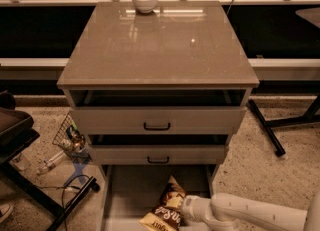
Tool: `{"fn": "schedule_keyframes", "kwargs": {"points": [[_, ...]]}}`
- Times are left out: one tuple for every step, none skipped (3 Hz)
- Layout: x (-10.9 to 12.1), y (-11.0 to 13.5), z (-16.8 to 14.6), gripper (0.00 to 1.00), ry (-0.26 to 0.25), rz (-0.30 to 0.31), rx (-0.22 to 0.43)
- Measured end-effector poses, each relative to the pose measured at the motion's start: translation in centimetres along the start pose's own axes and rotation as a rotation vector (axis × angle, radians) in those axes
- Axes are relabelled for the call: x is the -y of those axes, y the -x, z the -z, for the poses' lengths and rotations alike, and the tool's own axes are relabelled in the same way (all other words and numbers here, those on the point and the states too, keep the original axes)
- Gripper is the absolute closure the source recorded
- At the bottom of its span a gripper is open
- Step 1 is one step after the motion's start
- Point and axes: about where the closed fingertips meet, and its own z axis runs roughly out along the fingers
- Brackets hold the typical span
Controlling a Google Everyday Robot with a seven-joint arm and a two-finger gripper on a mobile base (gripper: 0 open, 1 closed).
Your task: Place brown chip bag into bottom drawer
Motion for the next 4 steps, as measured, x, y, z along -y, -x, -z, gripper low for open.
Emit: {"fn": "schedule_keyframes", "kwargs": {"points": [[-0.16, -0.04, -0.34, 1.0, 0.004, -0.001, -0.002], [-0.22, -0.15, -0.46, 0.82, 0.005, 0.0, -0.005], [-0.28, -0.26, -0.58, 0.59, 0.006, 0.0, -0.007], [-0.35, -0.4, -0.72, 0.28, 0.007, 0.0, -0.011]]}}
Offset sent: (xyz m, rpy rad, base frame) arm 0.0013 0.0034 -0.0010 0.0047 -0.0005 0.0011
